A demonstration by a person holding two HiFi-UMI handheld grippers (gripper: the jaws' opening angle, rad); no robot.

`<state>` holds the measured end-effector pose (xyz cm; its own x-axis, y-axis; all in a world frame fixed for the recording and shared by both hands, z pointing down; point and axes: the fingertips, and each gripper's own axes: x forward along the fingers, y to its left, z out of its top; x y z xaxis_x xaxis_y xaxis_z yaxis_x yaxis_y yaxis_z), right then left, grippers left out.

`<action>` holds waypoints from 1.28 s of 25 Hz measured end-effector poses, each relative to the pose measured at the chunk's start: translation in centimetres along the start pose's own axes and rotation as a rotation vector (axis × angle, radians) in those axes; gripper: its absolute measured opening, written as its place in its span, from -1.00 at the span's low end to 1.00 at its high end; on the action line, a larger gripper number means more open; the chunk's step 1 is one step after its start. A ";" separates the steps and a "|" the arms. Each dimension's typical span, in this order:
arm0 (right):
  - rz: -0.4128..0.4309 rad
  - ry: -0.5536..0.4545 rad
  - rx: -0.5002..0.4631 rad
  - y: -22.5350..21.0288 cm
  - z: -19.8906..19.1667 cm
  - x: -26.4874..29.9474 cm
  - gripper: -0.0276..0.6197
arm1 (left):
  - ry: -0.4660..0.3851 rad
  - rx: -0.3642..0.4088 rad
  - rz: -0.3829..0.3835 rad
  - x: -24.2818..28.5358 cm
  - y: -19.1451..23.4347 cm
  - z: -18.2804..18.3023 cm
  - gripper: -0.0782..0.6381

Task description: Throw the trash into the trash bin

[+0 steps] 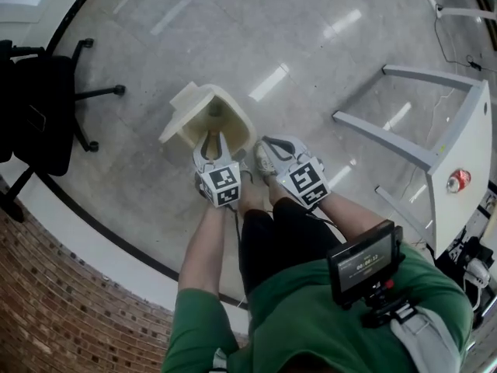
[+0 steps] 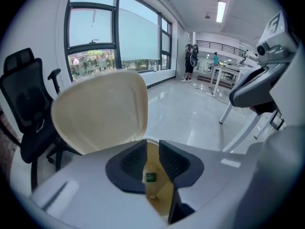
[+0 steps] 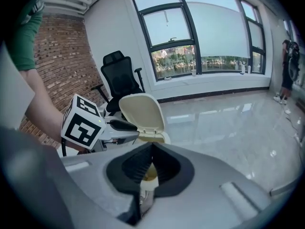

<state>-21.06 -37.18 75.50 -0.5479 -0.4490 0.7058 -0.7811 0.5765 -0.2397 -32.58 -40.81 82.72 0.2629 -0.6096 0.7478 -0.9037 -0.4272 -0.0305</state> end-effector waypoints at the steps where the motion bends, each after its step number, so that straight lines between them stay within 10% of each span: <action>1: 0.005 -0.012 -0.004 0.3 0.8 -0.7 -0.91 | -0.017 -0.010 0.010 -1.2 0.0 0.8 -0.58; 12: 0.008 -0.167 -0.062 1.1 10.3 -7.6 -0.91 | -0.232 -0.046 0.045 -12.4 0.4 12.3 -0.76; 32: 0.104 -0.427 -0.173 7.8 21.8 -21.8 -0.91 | -0.535 -0.008 0.070 -31.6 -3.4 22.7 -0.76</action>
<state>-21.74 -37.74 43.75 -0.7227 -0.6030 0.3379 -0.6745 0.7219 -0.1546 -30.13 -35.25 44.11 0.3357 -0.8924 0.3014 -0.9272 -0.3695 -0.0614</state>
